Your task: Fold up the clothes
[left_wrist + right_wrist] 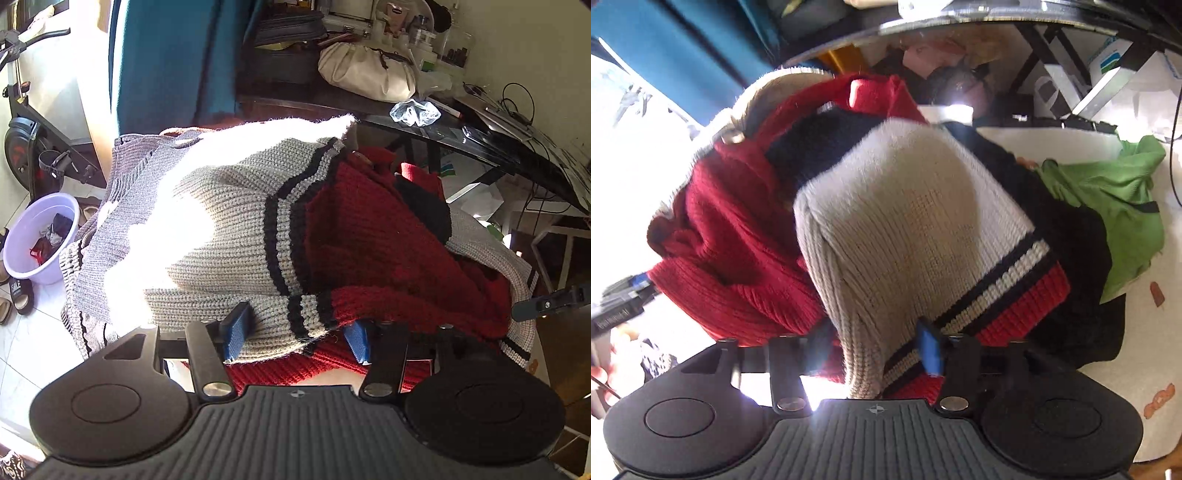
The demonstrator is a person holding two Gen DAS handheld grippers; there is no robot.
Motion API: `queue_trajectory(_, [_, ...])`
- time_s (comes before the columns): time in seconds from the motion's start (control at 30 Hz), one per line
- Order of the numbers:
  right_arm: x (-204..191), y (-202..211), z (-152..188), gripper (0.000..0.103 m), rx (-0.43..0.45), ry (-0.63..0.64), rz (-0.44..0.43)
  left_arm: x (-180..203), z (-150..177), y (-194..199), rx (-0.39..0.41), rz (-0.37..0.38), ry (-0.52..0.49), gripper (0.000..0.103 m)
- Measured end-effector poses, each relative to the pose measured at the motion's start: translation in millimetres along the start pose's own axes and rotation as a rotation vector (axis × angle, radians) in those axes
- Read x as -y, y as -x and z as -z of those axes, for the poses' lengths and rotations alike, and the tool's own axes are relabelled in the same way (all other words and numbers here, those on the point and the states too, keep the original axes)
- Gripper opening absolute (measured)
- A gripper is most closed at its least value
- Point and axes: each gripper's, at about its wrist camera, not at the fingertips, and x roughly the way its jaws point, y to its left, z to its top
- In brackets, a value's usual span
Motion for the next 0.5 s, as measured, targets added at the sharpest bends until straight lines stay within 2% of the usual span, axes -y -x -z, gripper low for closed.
queue_trajectory(0.1, [-1, 11, -19, 0.058, 0.026, -0.012, -0.035, -3, 0, 0, -0.005, 0.004, 0.038, 0.055])
queue_trajectory(0.3, [-17, 9, -60, 0.059, 0.087, -0.043, -0.105, -3, -7, 11, -0.012, 0.035, 0.033, 0.066])
queue_trajectory(0.43, [-46, -12, -90, 0.06, 0.128, -0.002, -0.151, -10, -11, 25, 0.008, 0.085, 0.049, 0.076])
queue_trajectory(0.5, [-64, -26, -106, 0.066, 0.157, 0.043, -0.158, -16, -12, 31, 0.022, 0.101, 0.073, 0.085])
